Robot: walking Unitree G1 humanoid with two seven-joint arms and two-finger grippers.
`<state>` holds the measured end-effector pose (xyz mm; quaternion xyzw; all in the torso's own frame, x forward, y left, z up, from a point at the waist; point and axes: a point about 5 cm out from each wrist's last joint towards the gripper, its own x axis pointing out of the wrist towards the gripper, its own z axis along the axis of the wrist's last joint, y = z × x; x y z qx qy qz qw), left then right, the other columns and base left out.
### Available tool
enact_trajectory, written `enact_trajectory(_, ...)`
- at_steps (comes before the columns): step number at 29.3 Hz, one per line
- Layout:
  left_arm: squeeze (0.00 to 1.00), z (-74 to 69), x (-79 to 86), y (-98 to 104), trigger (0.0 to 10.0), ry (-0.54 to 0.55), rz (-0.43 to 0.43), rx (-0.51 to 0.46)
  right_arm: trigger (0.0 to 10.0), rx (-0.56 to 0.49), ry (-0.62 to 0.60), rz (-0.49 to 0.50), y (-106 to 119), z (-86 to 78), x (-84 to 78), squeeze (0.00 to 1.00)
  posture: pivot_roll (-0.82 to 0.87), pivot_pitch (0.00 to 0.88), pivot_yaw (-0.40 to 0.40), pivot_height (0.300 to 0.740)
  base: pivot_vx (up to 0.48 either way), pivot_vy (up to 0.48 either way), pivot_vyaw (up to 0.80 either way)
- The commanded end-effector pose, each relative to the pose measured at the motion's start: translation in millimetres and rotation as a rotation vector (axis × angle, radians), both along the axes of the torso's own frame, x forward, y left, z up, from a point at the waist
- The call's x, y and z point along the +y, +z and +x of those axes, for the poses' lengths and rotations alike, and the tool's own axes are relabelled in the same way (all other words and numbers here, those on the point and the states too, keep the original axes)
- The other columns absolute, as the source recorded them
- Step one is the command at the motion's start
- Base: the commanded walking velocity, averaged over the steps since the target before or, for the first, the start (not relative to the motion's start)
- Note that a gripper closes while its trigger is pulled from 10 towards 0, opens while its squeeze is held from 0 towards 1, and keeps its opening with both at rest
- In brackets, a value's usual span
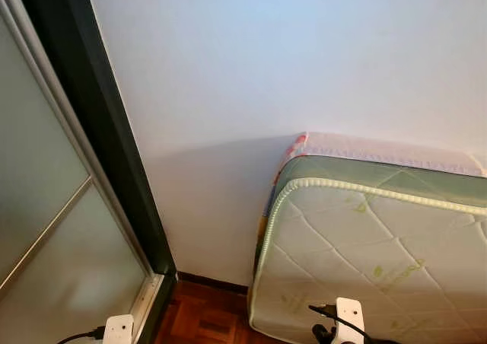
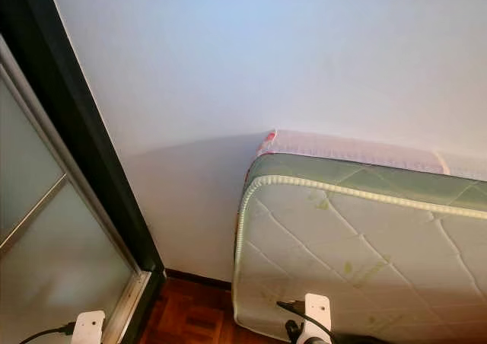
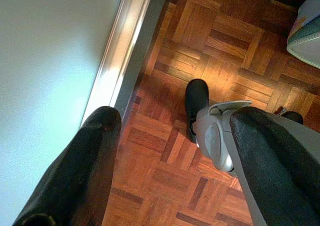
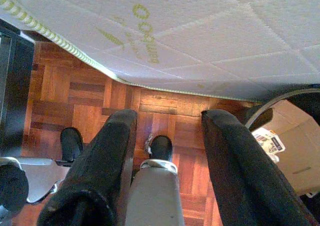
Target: Clean up the room
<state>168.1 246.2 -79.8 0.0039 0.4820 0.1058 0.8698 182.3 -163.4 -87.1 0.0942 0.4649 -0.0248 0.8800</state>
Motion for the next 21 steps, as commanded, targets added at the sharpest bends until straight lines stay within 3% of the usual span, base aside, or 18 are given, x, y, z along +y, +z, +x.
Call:
enact_trajectory(1, 0.00, -5.1, 2.9, -1.5, 10.0, -0.013, 0.006, 0.022, 10.0, 0.008, -0.021, 0.004, -1.4, -2.9, 0.1, 0.00, 0.10, 0.015, -0.046, 0.740, 0.000, 0.000, 0.00)
enact_trajectory(16, 0.00, -8.5, 4.9, -2.3, 10.0, -0.011, 0.010, 0.029, 10.0, 0.013, 0.005, 0.002, -2.0, -4.1, 1.6, 0.00, 0.10, 0.000, -0.042, 0.740, -0.278, 0.000, 0.00)
enact_trajectory(21, 0.00, -8.0, 5.1, -2.0, 10.0, 0.000, 0.017, 0.026, 10.0, 0.016, -0.014, 0.006, -2.0, -3.8, 0.7, 0.00, 0.11, 0.011, -0.048, 0.740, 0.000, 0.000, 0.00)
